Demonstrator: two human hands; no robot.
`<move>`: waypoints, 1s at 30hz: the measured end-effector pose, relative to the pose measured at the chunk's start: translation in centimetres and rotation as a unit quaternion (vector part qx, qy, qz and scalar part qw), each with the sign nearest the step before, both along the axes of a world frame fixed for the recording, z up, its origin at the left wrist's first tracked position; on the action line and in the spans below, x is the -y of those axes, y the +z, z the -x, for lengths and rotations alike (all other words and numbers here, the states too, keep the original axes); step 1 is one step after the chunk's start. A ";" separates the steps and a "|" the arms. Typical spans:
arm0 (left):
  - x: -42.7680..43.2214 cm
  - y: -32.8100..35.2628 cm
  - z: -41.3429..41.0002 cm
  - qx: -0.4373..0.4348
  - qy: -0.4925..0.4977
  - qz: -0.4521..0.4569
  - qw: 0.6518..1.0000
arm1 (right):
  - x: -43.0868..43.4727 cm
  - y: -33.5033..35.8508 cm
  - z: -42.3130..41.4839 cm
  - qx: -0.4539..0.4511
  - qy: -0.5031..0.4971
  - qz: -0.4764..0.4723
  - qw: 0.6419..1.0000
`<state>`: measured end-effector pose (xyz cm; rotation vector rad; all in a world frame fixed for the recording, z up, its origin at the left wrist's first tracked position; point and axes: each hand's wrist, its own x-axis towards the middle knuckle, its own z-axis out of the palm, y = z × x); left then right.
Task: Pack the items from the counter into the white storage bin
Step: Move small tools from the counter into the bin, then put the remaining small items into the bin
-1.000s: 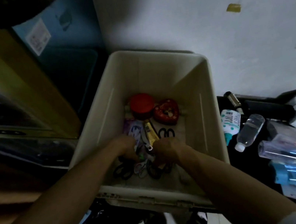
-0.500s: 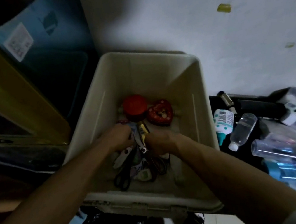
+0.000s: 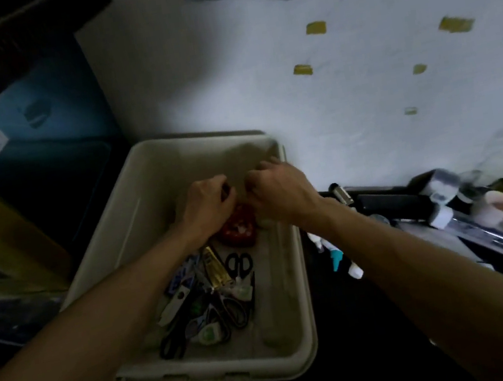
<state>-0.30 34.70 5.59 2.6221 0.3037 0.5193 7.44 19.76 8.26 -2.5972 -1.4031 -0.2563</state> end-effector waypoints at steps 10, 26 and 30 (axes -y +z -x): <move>9.5 0.6 -5.0 0.037 -0.010 -0.062 0.997 | 12.2 -1.9 -4.3 -0.043 -0.098 -0.032 0.994; 20.2 -3.8 -7.9 -0.224 -0.002 -0.119 0.967 | 21.6 -9.5 -8.0 -0.201 -0.071 0.132 0.968; 20.4 -6.2 -7.6 -0.280 0.038 -0.103 0.954 | 22.2 -11.7 -8.9 -0.242 -0.042 0.147 0.958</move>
